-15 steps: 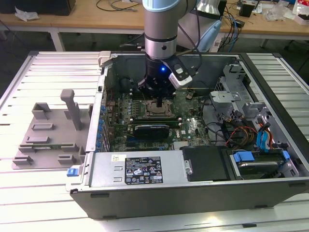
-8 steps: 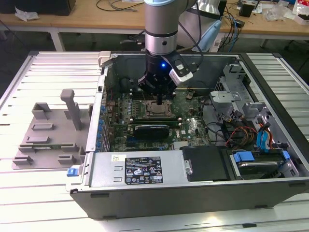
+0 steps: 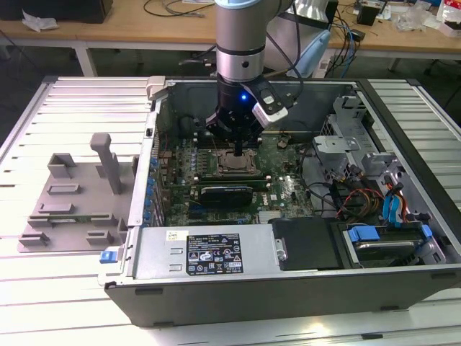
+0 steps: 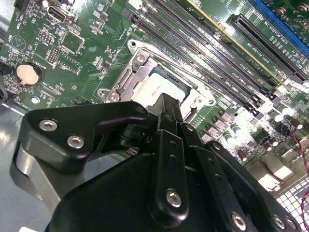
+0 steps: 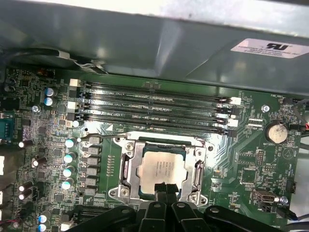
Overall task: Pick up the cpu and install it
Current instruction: 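Install the first cpu locking lever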
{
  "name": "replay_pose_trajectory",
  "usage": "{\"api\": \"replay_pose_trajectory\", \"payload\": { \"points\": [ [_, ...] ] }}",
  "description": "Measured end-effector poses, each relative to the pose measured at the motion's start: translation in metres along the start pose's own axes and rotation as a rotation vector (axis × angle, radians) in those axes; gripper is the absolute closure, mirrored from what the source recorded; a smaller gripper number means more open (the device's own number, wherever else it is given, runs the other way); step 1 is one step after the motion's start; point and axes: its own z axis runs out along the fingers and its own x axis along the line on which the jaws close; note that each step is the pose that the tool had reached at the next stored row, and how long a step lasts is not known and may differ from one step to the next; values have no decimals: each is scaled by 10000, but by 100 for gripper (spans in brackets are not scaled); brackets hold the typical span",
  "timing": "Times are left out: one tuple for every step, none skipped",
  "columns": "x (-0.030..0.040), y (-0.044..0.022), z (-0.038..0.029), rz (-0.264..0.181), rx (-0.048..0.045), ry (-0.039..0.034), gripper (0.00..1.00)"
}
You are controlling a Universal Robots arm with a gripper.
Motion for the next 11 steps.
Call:
{"api": "replay_pose_trajectory", "payload": {
  "points": [
    [0,0,0,0,0,0,89],
    [0,0,0,0,0,0,89],
    [0,0,0,1,0,0,89],
    [0,0,0,1,1,0,89],
    [-1,-1,-16,1,3,2,89],
    [-2,-3,-51,1,1,0,89],
    [-5,-7,-114,1,2,1,89],
    [-6,-7,-116,1,2,0,89],
    [5,-6,-119,0,4,2,89],
    [76,1,-122,1,3,1,89],
    [100,3,-123,1,2,1,89]
  ]
}}
